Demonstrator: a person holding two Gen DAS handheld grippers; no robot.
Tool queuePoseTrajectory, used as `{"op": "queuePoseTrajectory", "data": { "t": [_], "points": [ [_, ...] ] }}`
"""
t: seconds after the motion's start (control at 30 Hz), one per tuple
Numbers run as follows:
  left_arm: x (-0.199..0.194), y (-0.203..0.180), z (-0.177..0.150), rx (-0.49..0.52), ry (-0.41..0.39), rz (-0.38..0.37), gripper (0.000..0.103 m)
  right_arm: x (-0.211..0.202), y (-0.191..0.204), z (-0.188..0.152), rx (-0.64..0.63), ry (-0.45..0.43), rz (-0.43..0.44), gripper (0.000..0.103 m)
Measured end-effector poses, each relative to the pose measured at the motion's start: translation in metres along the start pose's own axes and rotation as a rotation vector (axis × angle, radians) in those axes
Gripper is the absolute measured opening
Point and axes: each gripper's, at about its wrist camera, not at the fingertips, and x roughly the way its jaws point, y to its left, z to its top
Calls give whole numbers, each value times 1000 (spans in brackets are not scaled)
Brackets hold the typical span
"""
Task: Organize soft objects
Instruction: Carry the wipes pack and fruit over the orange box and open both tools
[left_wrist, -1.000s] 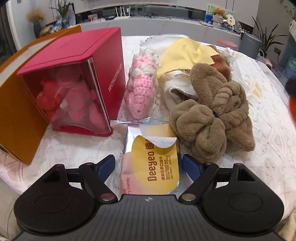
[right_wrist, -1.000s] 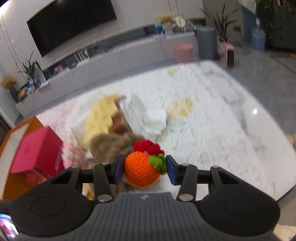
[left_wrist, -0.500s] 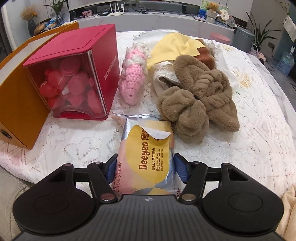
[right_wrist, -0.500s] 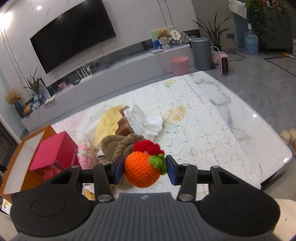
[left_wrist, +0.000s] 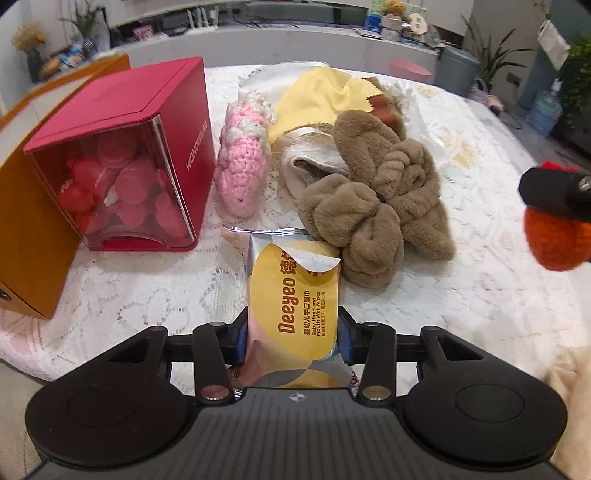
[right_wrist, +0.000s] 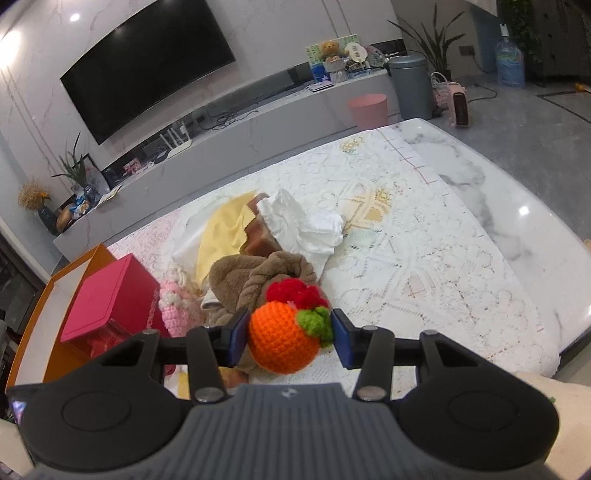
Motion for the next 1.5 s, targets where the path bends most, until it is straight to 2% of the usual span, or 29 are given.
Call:
{"op": "queuePoseTrajectory", "data": {
  "t": [0.3,0.4,0.53,0.67,0.83,0.9,1.0,1.13,1.3,1.37,1.5],
  "points": [
    [-67,36,17,113,-106,-208,50,-1,3,1,2,-3,-17,47],
    [-88,51,35,140,-154,-236,50,2,10,0,-14,3,8,47],
    [-112,75,61,145,-234,-202,50,0,30,-3,-80,-11,14,47],
    [-137,116,88,96,-290,-180,50,-9,65,2,-159,-36,84,47],
    [-162,177,103,-16,-373,-81,50,-15,141,10,-278,-76,196,47],
    [-165,199,103,-50,-382,-58,50,-11,177,7,-323,-74,244,47],
    [-160,234,100,-113,-366,-32,50,0,230,-6,-379,-64,307,47],
    [-147,262,96,-144,-313,17,50,21,289,-28,-403,-19,387,47],
    [-139,295,84,-156,-253,80,50,49,340,-63,-405,47,424,47],
    [-132,307,78,-150,-248,83,50,60,355,-77,-432,85,417,47],
    [-118,318,71,-137,-220,67,50,69,384,-103,-620,85,315,47]
  ]
}}
